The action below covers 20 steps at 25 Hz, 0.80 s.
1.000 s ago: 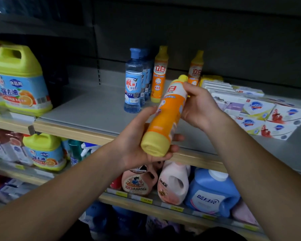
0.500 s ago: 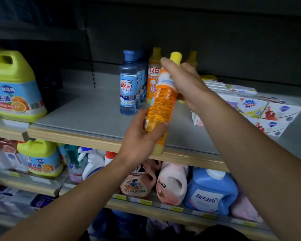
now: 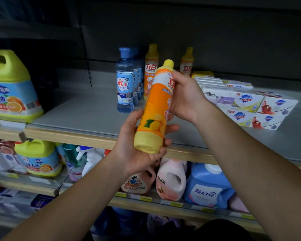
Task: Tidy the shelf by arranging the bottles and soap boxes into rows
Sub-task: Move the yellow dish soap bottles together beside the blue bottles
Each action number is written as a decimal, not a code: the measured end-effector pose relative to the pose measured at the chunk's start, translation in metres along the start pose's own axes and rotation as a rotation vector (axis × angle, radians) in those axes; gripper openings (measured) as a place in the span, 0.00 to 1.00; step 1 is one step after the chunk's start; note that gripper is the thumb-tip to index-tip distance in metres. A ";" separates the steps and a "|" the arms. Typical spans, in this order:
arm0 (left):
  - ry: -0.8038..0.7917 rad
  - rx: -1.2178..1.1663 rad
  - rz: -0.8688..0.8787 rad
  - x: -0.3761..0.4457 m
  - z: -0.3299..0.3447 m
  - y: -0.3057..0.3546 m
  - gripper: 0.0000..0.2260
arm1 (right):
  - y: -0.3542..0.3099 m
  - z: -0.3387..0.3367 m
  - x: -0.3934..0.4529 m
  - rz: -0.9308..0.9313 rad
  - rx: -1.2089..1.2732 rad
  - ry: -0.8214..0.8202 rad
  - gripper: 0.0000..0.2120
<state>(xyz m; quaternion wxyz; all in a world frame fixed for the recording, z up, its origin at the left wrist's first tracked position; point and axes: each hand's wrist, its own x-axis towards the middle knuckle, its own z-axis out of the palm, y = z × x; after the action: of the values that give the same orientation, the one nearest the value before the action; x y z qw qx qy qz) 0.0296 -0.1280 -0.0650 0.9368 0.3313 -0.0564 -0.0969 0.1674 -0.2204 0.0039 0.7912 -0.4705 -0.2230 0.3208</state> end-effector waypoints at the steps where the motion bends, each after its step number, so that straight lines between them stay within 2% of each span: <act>1: 0.062 0.099 0.044 0.002 -0.002 0.000 0.27 | -0.004 0.005 -0.001 -0.030 -0.055 0.032 0.18; 2: 0.170 0.262 0.120 0.005 -0.006 -0.002 0.25 | -0.009 0.009 -0.001 -0.080 -0.165 0.072 0.16; 4: 0.472 0.791 0.323 0.008 -0.014 -0.005 0.17 | -0.016 0.018 -0.001 -0.215 -0.523 0.174 0.15; 5: 0.549 1.041 0.427 0.010 -0.017 -0.006 0.16 | -0.018 0.024 -0.001 -0.281 -0.691 0.221 0.16; 6: 0.561 1.206 0.505 0.012 -0.019 -0.006 0.16 | -0.018 0.029 -0.001 -0.342 -0.815 0.265 0.17; 7: 0.556 1.279 0.535 0.015 -0.020 -0.006 0.17 | -0.017 0.032 -0.001 -0.403 -0.896 0.305 0.17; 10: 0.520 1.283 0.520 0.025 -0.024 0.000 0.17 | -0.015 0.034 0.001 -0.526 -1.003 0.364 0.17; 15: 0.503 1.362 0.487 0.045 -0.045 0.015 0.13 | -0.008 0.021 0.006 -0.597 -0.958 0.351 0.16; 20: 0.520 1.479 0.417 0.072 -0.065 0.023 0.20 | 0.016 0.007 0.017 -0.667 -0.986 0.322 0.25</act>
<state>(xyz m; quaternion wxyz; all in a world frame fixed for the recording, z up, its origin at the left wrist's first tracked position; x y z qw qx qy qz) 0.1139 -0.0865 -0.0980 0.4572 0.8595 0.0531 0.2222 0.1700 -0.1987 -0.0061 0.5620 -0.7282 -0.3582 -0.1599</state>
